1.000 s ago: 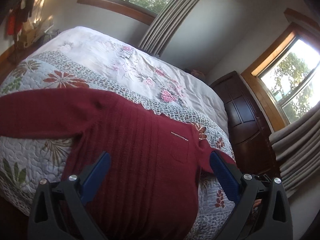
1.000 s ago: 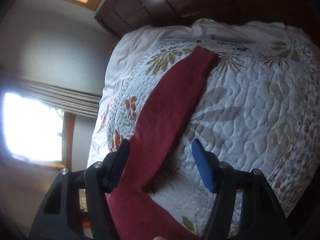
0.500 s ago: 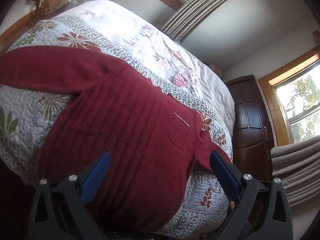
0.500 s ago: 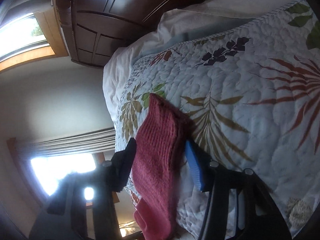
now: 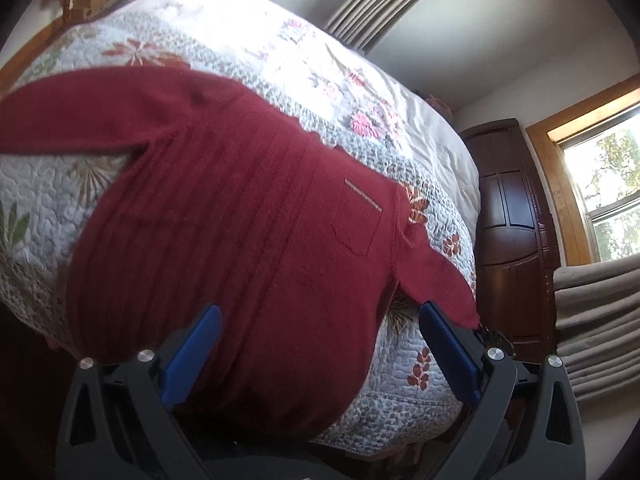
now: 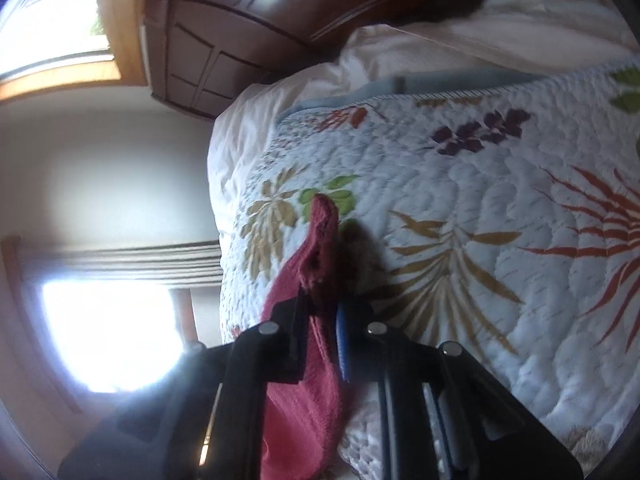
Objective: Fold small clothes
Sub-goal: 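Fold the held sleeve across the sweater body and open the right tool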
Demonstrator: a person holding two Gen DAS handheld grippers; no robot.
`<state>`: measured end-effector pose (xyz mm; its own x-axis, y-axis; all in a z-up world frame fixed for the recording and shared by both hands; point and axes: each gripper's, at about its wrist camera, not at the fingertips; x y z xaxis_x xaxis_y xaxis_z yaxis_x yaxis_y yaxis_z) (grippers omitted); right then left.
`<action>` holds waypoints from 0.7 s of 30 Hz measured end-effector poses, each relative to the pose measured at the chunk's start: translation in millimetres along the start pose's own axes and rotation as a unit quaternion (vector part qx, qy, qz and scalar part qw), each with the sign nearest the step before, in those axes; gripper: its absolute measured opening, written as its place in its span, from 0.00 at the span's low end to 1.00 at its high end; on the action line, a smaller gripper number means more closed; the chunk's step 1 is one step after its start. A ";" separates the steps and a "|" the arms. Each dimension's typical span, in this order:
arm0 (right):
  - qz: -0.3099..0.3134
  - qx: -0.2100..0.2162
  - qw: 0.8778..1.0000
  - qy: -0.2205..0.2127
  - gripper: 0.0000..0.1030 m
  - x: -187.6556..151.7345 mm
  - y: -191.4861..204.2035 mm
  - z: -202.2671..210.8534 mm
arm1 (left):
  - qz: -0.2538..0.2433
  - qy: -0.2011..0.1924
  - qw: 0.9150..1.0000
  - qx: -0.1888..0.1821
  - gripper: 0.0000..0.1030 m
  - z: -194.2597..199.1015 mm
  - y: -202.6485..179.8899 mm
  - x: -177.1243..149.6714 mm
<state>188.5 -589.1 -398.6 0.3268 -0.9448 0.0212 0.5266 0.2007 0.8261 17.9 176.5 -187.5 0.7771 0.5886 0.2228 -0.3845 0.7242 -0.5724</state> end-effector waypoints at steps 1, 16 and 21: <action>0.015 0.003 1.000 -0.001 0.10 -2.5 8.9 4.6 | 0.010 0.014 1.000 -0.009 0.96 -4.4 5.4 -2.0; 0.306 0.067 0.949 -0.009 0.10 -117.4 228.5 59.8 | -0.103 0.059 0.966 -0.231 0.96 13.4 -11.0 -4.4; 0.418 0.072 0.905 0.000 0.10 -189.2 293.5 65.5 | -0.099 0.059 0.963 -0.245 0.96 22.3 -1.7 6.1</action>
<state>229.9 -368.4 -123.2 0.5639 -0.4775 0.6738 -0.0127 0.8108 0.5852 12.1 186.9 -167.5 0.8735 0.3904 0.2910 0.0355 0.5451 -0.8376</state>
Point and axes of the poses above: each gripper's, at about its wrist camera, not at the fingertips, and z roughly against the way its jaws point, y to its left, x to its top, and after that the axes turned 3 degrees about -y, right-handed
